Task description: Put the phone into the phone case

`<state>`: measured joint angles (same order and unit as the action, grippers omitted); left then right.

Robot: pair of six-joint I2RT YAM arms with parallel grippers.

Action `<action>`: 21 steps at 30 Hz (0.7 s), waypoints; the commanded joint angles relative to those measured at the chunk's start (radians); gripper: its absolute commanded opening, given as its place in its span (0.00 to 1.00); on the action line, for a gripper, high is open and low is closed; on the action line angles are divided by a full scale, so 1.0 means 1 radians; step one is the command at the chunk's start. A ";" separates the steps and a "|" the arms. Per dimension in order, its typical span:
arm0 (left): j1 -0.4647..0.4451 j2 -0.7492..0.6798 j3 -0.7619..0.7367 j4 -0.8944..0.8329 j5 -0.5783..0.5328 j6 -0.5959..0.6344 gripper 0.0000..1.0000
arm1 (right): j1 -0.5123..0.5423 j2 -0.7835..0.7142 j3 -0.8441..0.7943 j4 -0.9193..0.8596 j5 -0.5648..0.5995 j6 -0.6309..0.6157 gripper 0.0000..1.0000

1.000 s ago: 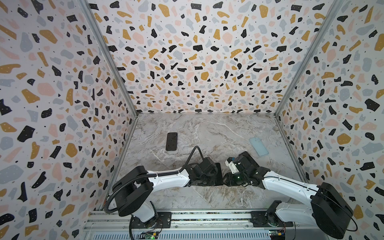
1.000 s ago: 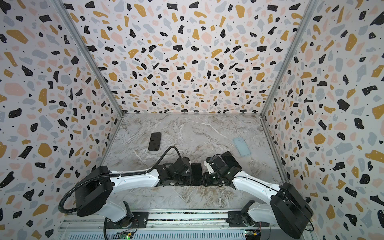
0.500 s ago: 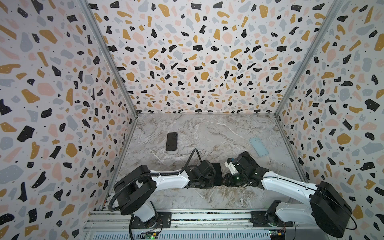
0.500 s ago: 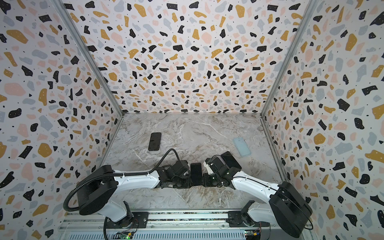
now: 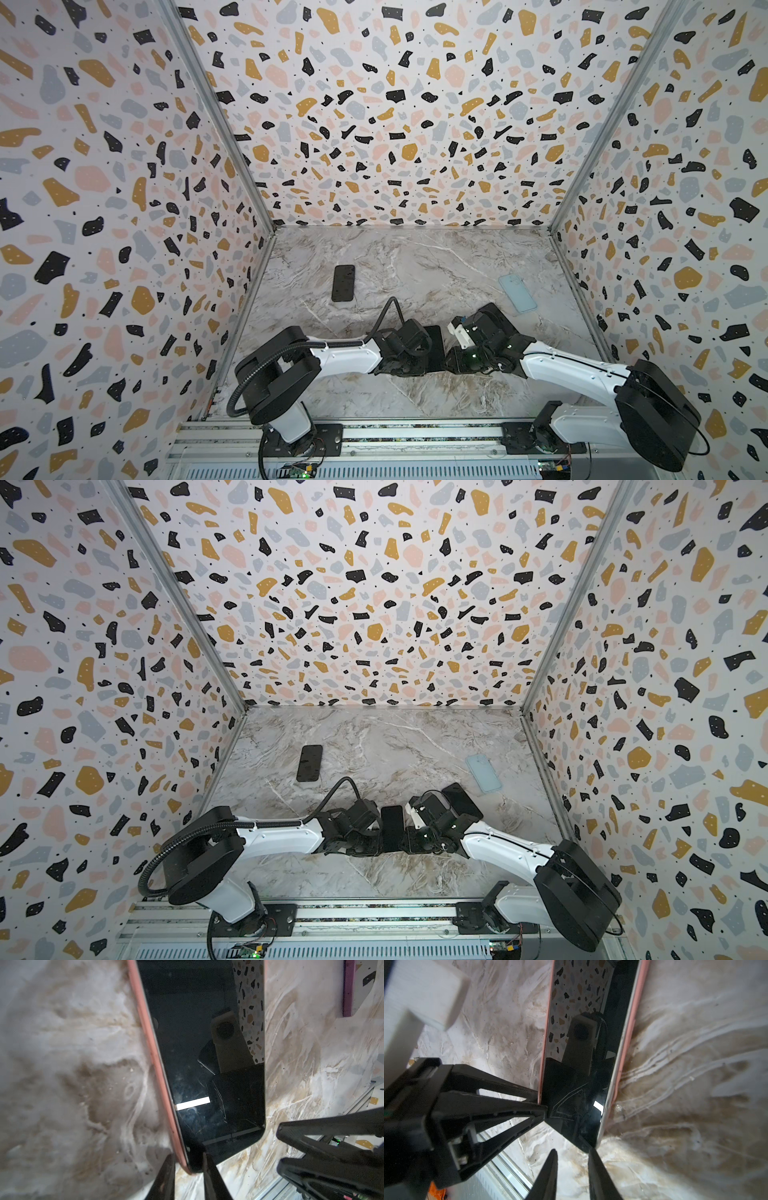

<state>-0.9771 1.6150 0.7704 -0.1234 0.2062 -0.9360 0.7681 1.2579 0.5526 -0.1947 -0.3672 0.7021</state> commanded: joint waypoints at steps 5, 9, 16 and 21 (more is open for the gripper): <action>0.002 0.028 -0.009 -0.044 -0.024 0.016 0.17 | 0.008 0.023 0.006 0.006 -0.009 0.000 0.26; 0.003 0.027 -0.011 -0.041 -0.024 0.015 0.17 | 0.008 0.024 0.006 0.001 0.004 0.002 0.25; 0.003 0.026 -0.013 -0.026 -0.019 0.011 0.17 | 0.010 0.037 0.007 0.004 0.008 0.004 0.24; 0.003 0.037 -0.007 -0.022 -0.013 0.015 0.17 | 0.020 0.052 0.008 0.018 -0.002 0.011 0.23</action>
<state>-0.9771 1.6157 0.7708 -0.1238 0.2058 -0.9340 0.7769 1.2968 0.5526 -0.1825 -0.3698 0.7036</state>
